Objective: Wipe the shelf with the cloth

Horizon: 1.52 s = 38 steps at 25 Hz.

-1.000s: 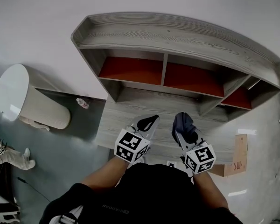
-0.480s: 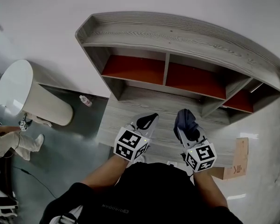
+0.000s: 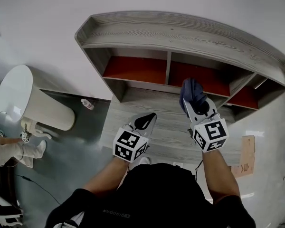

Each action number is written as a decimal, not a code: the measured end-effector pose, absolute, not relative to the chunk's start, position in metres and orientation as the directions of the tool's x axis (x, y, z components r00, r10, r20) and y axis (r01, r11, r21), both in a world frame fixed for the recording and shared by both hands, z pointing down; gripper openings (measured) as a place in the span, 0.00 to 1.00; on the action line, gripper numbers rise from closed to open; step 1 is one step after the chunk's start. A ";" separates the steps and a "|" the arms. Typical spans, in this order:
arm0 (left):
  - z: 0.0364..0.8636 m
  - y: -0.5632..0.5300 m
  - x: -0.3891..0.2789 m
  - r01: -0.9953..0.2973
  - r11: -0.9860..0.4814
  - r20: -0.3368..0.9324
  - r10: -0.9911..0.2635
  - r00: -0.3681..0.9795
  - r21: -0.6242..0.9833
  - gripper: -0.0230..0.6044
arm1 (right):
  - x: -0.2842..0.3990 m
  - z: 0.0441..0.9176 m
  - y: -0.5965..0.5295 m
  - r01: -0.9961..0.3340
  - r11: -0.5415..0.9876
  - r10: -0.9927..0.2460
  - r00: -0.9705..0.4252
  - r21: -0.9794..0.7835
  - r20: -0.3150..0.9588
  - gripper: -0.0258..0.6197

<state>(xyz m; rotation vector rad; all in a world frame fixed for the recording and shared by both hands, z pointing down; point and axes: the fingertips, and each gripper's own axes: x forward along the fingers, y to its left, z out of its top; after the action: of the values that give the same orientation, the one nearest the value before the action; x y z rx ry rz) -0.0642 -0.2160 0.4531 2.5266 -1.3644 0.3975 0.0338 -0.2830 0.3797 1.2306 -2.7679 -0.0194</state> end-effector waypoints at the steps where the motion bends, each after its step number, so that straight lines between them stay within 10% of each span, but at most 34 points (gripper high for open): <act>1: 0.453 -0.216 -0.066 -0.842 -0.533 0.349 -0.776 0.525 0.081 0.05 | 0.032 0.374 -0.294 -0.745 0.662 -0.749 -0.657 0.083 0.086 0.19; 38: 0.459 -0.202 -0.081 -0.868 -0.489 0.351 -0.801 0.485 0.085 0.05 | 0.024 0.310 -0.428 -0.821 0.508 -0.848 -0.530 0.259 -0.018 0.19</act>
<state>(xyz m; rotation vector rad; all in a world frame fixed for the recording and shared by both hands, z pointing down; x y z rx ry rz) -0.0814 -0.2020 0.4592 2.4818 -1.4253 0.3890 0.0236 -0.4284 0.3099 1.4613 -2.6305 -0.3609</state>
